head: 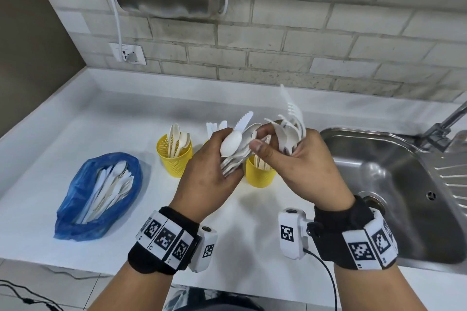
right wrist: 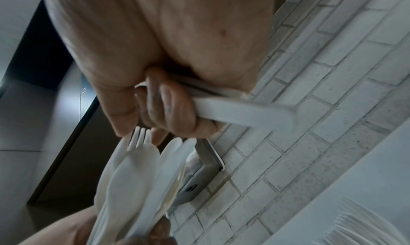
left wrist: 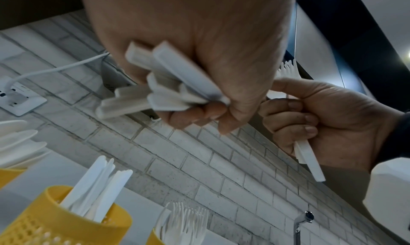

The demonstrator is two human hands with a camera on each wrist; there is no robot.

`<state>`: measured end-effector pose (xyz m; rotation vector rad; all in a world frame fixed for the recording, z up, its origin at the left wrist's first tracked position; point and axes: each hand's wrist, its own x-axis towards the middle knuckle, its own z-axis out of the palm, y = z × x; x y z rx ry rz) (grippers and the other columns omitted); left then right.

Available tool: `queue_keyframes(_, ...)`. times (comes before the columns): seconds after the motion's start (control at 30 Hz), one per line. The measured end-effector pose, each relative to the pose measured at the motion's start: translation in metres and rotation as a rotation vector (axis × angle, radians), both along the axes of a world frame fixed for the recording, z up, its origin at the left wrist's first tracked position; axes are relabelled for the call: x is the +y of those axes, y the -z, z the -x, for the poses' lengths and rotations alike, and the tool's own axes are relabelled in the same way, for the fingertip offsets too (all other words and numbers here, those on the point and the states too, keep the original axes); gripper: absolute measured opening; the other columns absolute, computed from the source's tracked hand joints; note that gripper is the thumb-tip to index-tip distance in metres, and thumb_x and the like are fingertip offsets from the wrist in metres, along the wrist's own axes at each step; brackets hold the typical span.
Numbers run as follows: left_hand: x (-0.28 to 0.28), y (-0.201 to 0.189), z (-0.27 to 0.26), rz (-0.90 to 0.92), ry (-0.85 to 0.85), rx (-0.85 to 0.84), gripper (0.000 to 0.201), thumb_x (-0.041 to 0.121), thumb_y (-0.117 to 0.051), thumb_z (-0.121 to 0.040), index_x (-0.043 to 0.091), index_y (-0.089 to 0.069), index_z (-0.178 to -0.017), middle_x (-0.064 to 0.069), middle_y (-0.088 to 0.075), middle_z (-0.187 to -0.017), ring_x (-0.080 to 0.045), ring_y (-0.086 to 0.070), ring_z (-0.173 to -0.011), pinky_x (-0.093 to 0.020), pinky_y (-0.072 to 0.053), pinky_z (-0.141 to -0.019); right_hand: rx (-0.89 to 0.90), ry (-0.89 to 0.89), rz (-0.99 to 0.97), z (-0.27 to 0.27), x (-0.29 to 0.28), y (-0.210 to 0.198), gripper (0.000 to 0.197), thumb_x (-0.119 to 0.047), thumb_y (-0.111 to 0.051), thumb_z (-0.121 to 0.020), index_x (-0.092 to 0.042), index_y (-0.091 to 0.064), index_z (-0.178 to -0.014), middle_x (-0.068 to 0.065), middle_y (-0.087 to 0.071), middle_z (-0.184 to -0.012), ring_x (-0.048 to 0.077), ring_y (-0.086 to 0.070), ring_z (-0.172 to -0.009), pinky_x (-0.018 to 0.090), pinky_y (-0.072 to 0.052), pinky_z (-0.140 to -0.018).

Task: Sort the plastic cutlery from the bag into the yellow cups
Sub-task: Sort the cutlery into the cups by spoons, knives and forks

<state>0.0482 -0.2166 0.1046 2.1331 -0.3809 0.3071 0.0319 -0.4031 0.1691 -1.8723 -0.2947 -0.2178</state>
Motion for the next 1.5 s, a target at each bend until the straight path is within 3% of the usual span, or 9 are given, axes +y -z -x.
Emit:
queue_keyframes(0.27, -0.003, -0.002, 0.002, -0.039, -0.002, 0.021, 0.063, 0.010, -0.069, -0.084, 0.044, -0.037, -0.127, 0.025, -0.060, -0.096, -0.013, -0.062, -0.083, -0.031, -0.051, -0.072, 0.013, 0.051, -0.110, -0.001, -0.004, 0.004, 0.011, -0.013, -0.071, -0.096, -0.018, -0.068, -0.088, -0.018, -0.050, -0.050, 0.001, -0.048, -0.045, 0.015, -0.037, -0.056)
queue_keyframes(0.37, -0.006, -0.006, 0.004, -0.067, -0.005, 0.018, 0.063, 0.012, -0.068, -0.085, 0.044, -0.035, -0.130, 0.014, -0.063, -0.108, -0.018, -0.065, -0.088, -0.034, -0.053, -0.074, 0.022, 0.033, -0.083, 0.002, 0.004, 0.009, 0.008, -0.011, -0.074, -0.094, -0.013, -0.070, -0.088, -0.007, -0.048, -0.052, 0.002, -0.044, -0.049, 0.020, -0.040, -0.056)
queue_keyframes(0.5, -0.008, -0.006, 0.005, -0.070, -0.040, 0.006, 0.064, 0.014, -0.069, -0.086, 0.039, -0.035, -0.134, 0.012, -0.063, -0.110, -0.020, -0.065, -0.091, -0.037, -0.055, -0.076, 0.106, 0.104, -0.311, 0.002, 0.011, 0.015, 0.013, -0.005, -0.069, -0.097, -0.017, -0.075, -0.095, -0.013, -0.055, -0.056, 0.002, -0.045, -0.043, 0.019, -0.038, -0.050)
queue_keyframes(0.7, -0.009, -0.007, 0.006, -0.077, -0.091, -0.080, 0.063, 0.016, -0.073, -0.085, 0.021, -0.044, -0.141, 0.005, -0.064, -0.123, -0.013, -0.059, -0.099, -0.029, -0.050, -0.076, 0.196, 0.101, -0.637, 0.004, 0.021, 0.015, 0.024, -0.002, -0.061, -0.099, -0.017, -0.080, -0.096, 0.029, -0.031, -0.062, 0.018, -0.025, -0.044, 0.027, -0.024, -0.047)
queue_keyframes(0.87, -0.007, -0.008, 0.007, 0.045, -0.057, -0.040, 0.058, 0.021, -0.070, -0.086, 0.022, -0.046, -0.139, 0.015, -0.062, -0.114, -0.008, -0.061, -0.097, -0.025, -0.052, -0.079, 0.230, 0.189, -1.008, 0.000, 0.011, 0.007, 0.018, -0.007, -0.055, -0.102, -0.001, -0.071, -0.100, 0.004, -0.043, -0.068, 0.011, -0.028, -0.045, 0.024, -0.024, -0.042)
queue_keyframes(1.07, -0.006, -0.016, 0.011, 0.205, 0.004, 0.097, 0.027, 0.011, -0.076, -0.088, 0.019, -0.056, -0.104, 0.025, -0.063, -0.087, 0.001, -0.062, -0.078, -0.005, -0.042, -0.066, 0.173, 0.278, -1.333, -0.014, -0.010, 0.004, 0.017, -0.024, -0.051, -0.107, -0.015, -0.058, -0.094, -0.002, -0.055, -0.076, 0.013, -0.049, -0.059, 0.024, -0.044, -0.052)
queue_keyframes(1.2, -0.004, -0.018, 0.012, 0.300, 0.083, 0.177, 0.017, 0.010, -0.080, -0.085, 0.013, -0.064, -0.087, 0.009, -0.068, -0.076, -0.004, -0.063, -0.068, -0.011, -0.045, -0.067, 0.150, 0.354, -1.266, -0.014, -0.013, -0.006, 0.036, -0.039, -0.051, -0.107, -0.018, -0.054, -0.078, 0.001, -0.058, -0.076, 0.024, -0.064, -0.072, 0.032, -0.053, -0.068)
queue_keyframes(1.4, -0.003, -0.022, 0.013, 0.342, 0.091, 0.164, 0.023, 0.006, -0.081, -0.083, 0.011, -0.062, -0.093, 0.011, -0.067, -0.077, -0.004, -0.065, -0.073, -0.012, -0.047, -0.069, -0.065, 0.308, -0.908, 0.004, 0.006, -0.039, 0.038, -0.027, -0.054, -0.108, -0.020, -0.051, -0.070, -0.002, -0.035, -0.052, 0.014, -0.030, -0.038, 0.020, -0.028, -0.043)
queue_keyframes(1.5, -0.002, -0.019, 0.012, 0.247, 0.060, 0.078, 0.035, 0.011, -0.083, -0.082, 0.016, -0.056, -0.104, 0.010, -0.068, -0.085, -0.010, -0.066, -0.076, -0.021, -0.051, -0.066, -0.137, 0.171, -0.520, 0.012, 0.013, -0.045, 0.022, -0.012, -0.068, -0.098, -0.021, -0.063, -0.079, -0.010, -0.050, -0.054, 0.012, -0.040, -0.041, 0.021, -0.034, -0.045)
